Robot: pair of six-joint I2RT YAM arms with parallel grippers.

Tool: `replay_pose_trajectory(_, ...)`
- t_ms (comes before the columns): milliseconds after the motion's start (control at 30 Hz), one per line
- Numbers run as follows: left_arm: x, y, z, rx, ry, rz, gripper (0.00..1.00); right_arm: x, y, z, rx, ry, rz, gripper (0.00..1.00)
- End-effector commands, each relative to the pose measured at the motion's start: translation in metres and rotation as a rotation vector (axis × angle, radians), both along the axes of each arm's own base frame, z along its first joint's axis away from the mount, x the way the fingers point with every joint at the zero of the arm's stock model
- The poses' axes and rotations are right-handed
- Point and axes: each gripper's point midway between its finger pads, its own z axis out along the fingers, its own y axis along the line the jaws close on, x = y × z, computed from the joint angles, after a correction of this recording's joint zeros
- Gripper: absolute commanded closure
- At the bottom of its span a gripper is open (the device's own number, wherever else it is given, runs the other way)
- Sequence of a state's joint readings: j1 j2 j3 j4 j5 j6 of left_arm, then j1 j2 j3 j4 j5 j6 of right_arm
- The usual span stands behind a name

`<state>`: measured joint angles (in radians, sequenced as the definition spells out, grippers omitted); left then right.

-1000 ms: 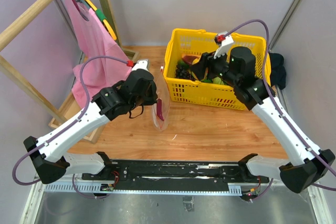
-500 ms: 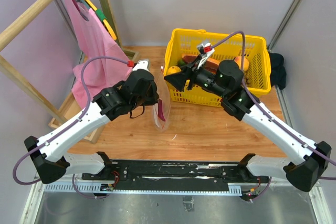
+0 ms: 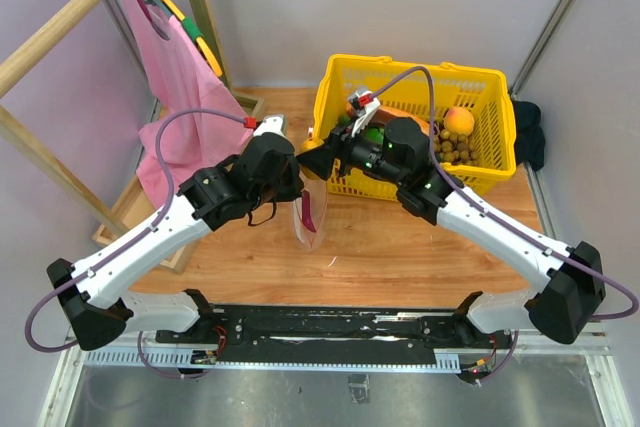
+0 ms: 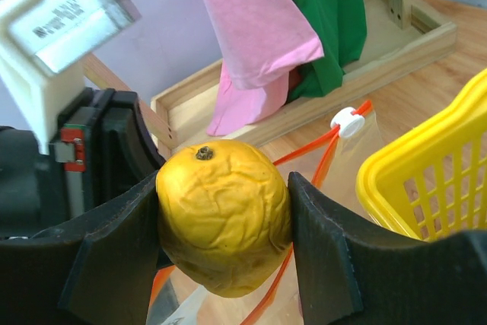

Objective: Place the food in the zip-top bag and seal the zipper
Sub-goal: Place the fake vegetable in the zipper food storage bag.

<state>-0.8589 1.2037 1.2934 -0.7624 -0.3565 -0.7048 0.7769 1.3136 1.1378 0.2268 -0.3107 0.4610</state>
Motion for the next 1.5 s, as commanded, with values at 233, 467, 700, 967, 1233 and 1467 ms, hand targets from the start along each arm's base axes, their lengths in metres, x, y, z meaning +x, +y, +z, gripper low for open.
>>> replay_pose_trajectory(233, 0.003, 0.007, 0.014, -0.046, -0.049, 0.036, 1.00, 0.007, 0.008, -0.025, -0.039, 0.002, -0.022, 0.73)
replay_pose_trajectory(467, 0.002, 0.005, 0.012, -0.053, -0.044, 0.029, 1.00, 0.007, 0.006, -0.025, -0.036, -0.005, -0.027, 0.42)
replay_pose_trajectory(700, 0.001, 0.003, 0.009, -0.054, -0.036, 0.023, 1.00, 0.006, 0.006, -0.024, -0.035, -0.005, -0.023, 0.20)
replay_pose_trajectory(967, 0.000, 0.006, 0.007, -0.049, -0.035, 0.028, 1.00, 0.003, 0.004, -0.017, -0.034, -0.022, -0.015, 0.15)
replay_pose_trajectory(1233, -0.001, 0.011, 0.008, -0.040, -0.038, 0.043, 0.99, 0.001, -0.003, -0.003, -0.096, -0.094, -0.009, 0.13)
replay_pose_trajectory(1467, -0.001, 0.015, 0.009, -0.030, -0.043, 0.053, 1.00, 0.008, -0.023, 0.009, -0.253, -0.132, -0.055, 0.08)
